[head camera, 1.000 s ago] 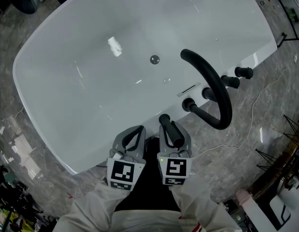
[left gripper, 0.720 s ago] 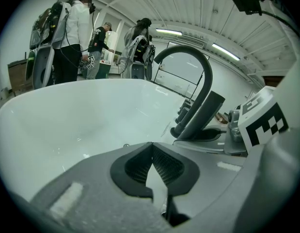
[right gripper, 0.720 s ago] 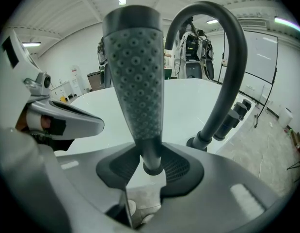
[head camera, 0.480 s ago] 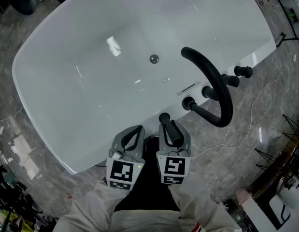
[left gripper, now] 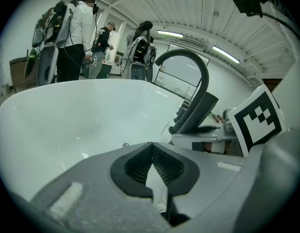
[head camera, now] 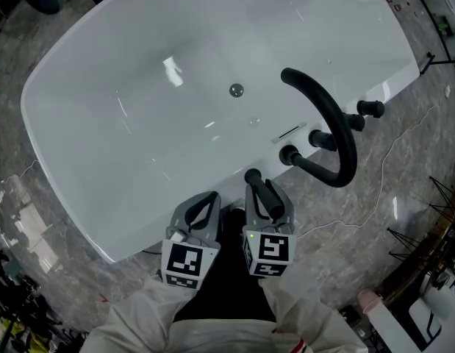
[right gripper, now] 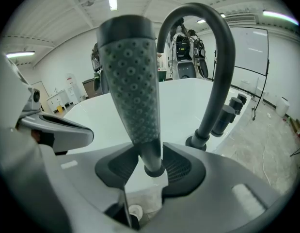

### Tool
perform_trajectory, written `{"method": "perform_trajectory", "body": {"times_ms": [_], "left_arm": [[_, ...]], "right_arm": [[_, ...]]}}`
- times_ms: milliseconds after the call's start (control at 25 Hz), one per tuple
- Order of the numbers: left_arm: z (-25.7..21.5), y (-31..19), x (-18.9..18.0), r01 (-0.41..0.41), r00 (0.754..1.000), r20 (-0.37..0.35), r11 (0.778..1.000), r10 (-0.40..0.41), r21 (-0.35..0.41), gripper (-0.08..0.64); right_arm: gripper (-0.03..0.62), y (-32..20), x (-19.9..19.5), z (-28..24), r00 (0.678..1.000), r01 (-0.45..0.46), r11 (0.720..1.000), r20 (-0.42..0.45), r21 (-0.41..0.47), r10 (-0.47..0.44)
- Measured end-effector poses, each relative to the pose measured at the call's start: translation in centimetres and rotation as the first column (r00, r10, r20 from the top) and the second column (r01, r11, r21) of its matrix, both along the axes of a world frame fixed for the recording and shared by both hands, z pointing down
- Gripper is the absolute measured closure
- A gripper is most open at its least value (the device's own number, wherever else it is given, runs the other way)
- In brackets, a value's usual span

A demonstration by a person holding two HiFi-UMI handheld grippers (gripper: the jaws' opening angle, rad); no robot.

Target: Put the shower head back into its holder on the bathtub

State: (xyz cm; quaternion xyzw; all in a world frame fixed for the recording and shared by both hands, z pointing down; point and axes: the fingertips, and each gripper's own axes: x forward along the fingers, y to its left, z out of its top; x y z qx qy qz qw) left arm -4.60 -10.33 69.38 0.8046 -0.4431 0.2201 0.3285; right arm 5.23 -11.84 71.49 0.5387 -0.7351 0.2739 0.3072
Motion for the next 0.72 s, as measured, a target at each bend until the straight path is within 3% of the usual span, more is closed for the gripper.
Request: {"method": "perform_trajectory", "body": {"times_ms": [160, 720], "left_arm": [[-0.4, 0.2, -0.3, -0.001, 1.000, -0.001, 1.000, 0.001, 0.008, 0.560], [-6.5, 0.3, -2.1, -0.056, 0.998, 0.037, 0.996, 0.054, 0.075, 0.560]], "right_arm": [[0.391, 0.1, 0.1, 0.2, 1.000, -0.005, 0.999, 0.020, -0.034, 0.005], [0.402, 3.6, 0.8, -5.2, 0.999, 0.001, 0.998, 0.045, -0.068, 0.002]]}}
